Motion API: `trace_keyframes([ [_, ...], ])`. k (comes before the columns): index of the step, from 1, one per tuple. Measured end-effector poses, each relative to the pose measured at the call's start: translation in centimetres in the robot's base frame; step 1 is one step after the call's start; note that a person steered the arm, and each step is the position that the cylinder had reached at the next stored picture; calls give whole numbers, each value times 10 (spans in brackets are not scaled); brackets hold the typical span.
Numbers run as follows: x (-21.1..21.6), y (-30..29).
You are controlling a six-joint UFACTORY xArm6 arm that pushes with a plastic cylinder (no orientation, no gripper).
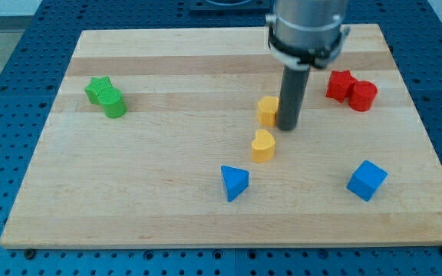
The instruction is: Place the yellow blocks vertical to each other
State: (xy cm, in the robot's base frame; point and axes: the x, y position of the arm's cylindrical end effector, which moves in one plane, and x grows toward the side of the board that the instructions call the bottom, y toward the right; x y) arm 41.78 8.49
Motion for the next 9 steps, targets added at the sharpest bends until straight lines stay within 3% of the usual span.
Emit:
trace_keyframes([
  [2,-100,-5],
  [3,-114,-8],
  [5,2,3],
  [6,41,2],
  [9,67,-9],
])
